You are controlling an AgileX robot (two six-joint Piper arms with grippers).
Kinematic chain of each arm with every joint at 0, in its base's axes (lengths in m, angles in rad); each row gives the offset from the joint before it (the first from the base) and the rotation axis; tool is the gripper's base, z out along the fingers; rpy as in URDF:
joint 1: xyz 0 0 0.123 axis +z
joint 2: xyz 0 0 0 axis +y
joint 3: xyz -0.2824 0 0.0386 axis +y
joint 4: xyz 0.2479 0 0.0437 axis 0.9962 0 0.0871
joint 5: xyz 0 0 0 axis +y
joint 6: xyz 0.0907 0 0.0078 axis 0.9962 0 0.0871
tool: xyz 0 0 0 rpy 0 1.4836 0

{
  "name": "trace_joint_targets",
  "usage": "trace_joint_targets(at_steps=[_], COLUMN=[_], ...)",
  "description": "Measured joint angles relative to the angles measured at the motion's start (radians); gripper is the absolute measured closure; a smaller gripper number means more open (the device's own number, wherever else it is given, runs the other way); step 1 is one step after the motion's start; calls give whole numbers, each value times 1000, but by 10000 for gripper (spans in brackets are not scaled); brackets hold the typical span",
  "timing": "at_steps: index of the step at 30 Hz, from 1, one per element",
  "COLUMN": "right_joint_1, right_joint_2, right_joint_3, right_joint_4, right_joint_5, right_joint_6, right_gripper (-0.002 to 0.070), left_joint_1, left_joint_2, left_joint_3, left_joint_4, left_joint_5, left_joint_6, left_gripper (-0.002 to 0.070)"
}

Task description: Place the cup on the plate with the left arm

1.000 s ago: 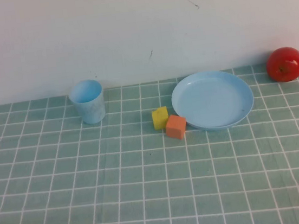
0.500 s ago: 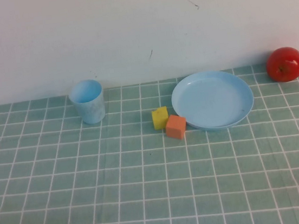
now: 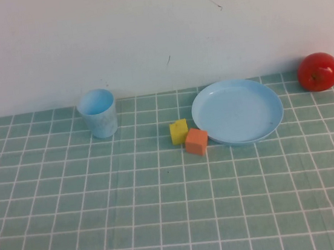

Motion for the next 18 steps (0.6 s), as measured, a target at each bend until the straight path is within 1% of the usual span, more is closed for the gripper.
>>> trace_joint_targets(at_steps=[4,7,11,15,18], right_joint_1=[0,0,0,0,0], right_joint_2=[0,0,0,0,0], right_joint_3=[0,0,0,0,0], right_joint_4=[4,35,124,219,245], right_joint_5=[-45,-130,-230,-292,-317], right_joint_6=[0,0,0,0,2], right_gripper=[678,678,678,678,678], left_joint_1=[0,0,0,0,0], left_joint_2=[0,0,0,0,0], left_joint_3=[0,0,0,0,0], left_joint_4=[0,0,-13,-78,-98], left_joint_5=[-4,-7,-18,-33,-35], left_joint_6=[-194,-260,-280,-283,-283], left_gripper=[678,678,678,678,678])
